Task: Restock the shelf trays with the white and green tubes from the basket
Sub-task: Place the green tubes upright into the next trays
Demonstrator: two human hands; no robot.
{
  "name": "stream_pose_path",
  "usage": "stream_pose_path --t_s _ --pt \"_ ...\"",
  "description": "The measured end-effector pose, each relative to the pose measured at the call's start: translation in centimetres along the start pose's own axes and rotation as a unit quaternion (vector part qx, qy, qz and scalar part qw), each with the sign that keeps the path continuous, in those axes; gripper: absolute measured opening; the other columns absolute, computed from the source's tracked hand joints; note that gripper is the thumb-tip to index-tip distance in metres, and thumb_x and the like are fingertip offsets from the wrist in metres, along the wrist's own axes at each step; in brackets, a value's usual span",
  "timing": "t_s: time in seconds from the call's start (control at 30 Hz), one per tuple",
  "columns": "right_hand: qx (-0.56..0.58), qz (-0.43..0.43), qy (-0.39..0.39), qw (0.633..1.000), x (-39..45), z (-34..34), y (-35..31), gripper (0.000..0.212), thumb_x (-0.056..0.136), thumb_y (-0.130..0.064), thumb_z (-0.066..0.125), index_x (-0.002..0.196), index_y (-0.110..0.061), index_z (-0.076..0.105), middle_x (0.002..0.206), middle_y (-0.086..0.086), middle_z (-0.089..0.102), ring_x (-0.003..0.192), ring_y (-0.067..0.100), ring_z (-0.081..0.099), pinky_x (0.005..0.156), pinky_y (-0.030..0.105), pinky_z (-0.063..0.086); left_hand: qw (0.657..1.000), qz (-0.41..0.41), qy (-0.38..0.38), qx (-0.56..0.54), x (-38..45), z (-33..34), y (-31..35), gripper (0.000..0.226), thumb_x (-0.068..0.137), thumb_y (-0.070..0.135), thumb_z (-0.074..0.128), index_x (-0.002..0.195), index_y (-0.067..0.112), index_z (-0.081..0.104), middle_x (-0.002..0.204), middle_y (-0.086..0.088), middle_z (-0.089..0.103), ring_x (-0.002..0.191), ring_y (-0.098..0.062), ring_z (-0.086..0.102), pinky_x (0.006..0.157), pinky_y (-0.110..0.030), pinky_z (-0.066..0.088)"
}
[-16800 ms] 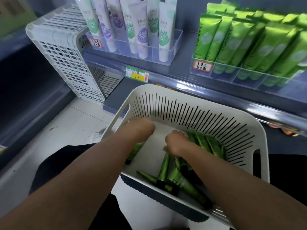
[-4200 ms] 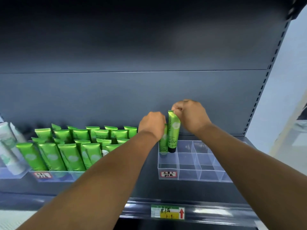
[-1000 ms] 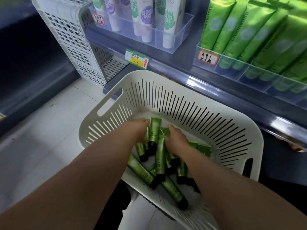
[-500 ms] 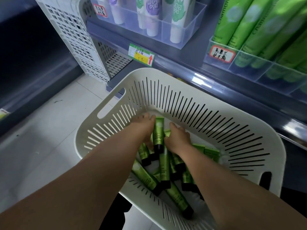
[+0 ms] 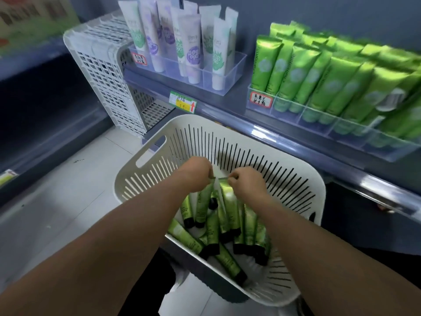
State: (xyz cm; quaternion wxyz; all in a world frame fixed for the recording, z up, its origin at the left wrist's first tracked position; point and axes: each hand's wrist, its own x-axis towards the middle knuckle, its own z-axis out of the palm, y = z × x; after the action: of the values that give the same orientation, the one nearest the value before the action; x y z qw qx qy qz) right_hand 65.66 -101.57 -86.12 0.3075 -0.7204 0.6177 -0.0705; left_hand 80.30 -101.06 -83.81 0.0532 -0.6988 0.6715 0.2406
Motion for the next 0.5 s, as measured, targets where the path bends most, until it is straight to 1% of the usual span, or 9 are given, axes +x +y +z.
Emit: stream_pose_path --t_s 0.07,0.1,0.17,0.2,0.27,0.3,0.37,0.43,0.5 --pt "-0.024 -0.027 0.019 0.999 -1.3 -1.8 -0.1 0.020 0.092 -0.019 0.053 0.084 -0.015 0.072 0.086 0.001 0.066 0.080 0.019 0.058 0.065 0.026 0.037 1.000 0.002 0.024 -0.009 -1.5 -1.2 1.4 0.021 0.090 0.015 0.063 0.108 0.014 0.072 0.115 -0.004 0.068 0.107 -0.021 0.063 0.093 -0.027 0.048" --pt "-0.026 -0.037 0.034 0.998 -1.9 -2.6 -0.2 0.022 0.090 -0.015 0.054 0.075 -0.017 0.069 0.080 0.000 0.064 0.076 0.020 0.058 0.061 0.027 0.038 0.999 0.008 0.042 -0.013 -2.3 -1.8 2.0 0.020 0.089 0.017 0.064 0.107 0.015 0.073 0.114 -0.004 0.069 0.106 -0.021 0.063 0.092 -0.026 0.048" --pt "-0.008 -0.045 0.071 0.996 -3.4 -4.4 -0.2 0.024 0.083 -0.005 0.054 0.062 -0.014 0.063 0.073 0.005 0.064 0.072 0.025 0.062 0.058 0.028 0.041 0.996 0.022 0.081 -0.022 -3.9 -3.3 3.5 0.020 0.087 0.019 0.066 0.105 0.016 0.074 0.108 -0.004 0.071 0.104 -0.021 0.064 0.089 -0.025 0.047" --pt "0.002 -0.046 0.091 0.995 -4.1 -5.4 -0.2 0.022 0.080 -0.003 0.053 0.063 -0.011 0.064 0.073 0.007 0.066 0.072 0.027 0.063 0.058 0.027 0.042 0.994 0.029 0.098 -0.029 -4.7 -4.1 4.3 0.019 0.086 0.020 0.067 0.103 0.016 0.074 0.105 -0.004 0.072 0.102 -0.021 0.065 0.088 -0.025 0.048" --pt "0.006 -0.044 0.130 0.991 -5.7 -7.7 -0.4 0.017 0.080 -0.006 0.053 0.072 -0.009 0.067 0.073 0.006 0.066 0.072 0.028 0.063 0.060 0.028 0.044 0.990 0.050 0.131 -0.028 -6.2 -5.5 6.0 0.018 0.085 0.021 0.067 0.101 0.018 0.075 0.102 -0.004 0.073 0.100 -0.022 0.065 0.086 -0.027 0.049" --pt "0.002 -0.046 0.153 0.987 -6.6 -9.0 -0.4 0.016 0.082 -0.010 0.054 0.077 -0.011 0.069 0.076 0.004 0.069 0.075 0.028 0.064 0.064 0.029 0.049 0.987 0.062 0.149 -0.024 -6.9 -6.2 7.0 0.018 0.084 0.021 0.067 0.100 0.019 0.075 0.102 -0.004 0.072 0.101 -0.022 0.064 0.086 -0.028 0.049" --pt "0.000 -0.071 0.198 0.978 -8.2 -11.4 -0.1 0.015 0.082 -0.013 0.056 0.082 -0.010 0.071 0.085 0.008 0.073 0.083 0.030 0.068 0.071 0.035 0.056 0.980 0.083 0.181 -0.025 -8.2 -7.3 9.1 0.018 0.083 0.019 0.065 0.098 0.020 0.075 0.102 -0.004 0.072 0.100 -0.023 0.064 0.084 -0.030 0.050" --pt "0.005 -0.091 0.231 0.969 -9.8 -14.1 0.4 0.015 0.083 -0.012 0.057 0.080 -0.007 0.070 0.087 0.009 0.073 0.086 0.028 0.068 0.072 0.036 0.056 0.972 0.111 0.207 -0.029 -9.3 -8.5 11.4 0.018 0.083 0.018 0.064 0.097 0.019 0.075 0.102 -0.006 0.072 0.099 -0.025 0.064 0.084 -0.032 0.051" --pt "0.007 -0.092 0.255 0.963 -11.6 -16.8 0.9 0.019 0.085 -0.015 0.055 0.075 -0.013 0.071 0.083 0.004 0.073 0.081 0.024 0.067 0.070 0.031 0.053 0.962 0.144 0.229 -0.028 -10.2 -9.6 13.8 0.017 0.083 0.015 0.064 0.097 0.017 0.075 0.101 -0.006 0.072 0.099 -0.026 0.064 0.083 -0.030 0.050"
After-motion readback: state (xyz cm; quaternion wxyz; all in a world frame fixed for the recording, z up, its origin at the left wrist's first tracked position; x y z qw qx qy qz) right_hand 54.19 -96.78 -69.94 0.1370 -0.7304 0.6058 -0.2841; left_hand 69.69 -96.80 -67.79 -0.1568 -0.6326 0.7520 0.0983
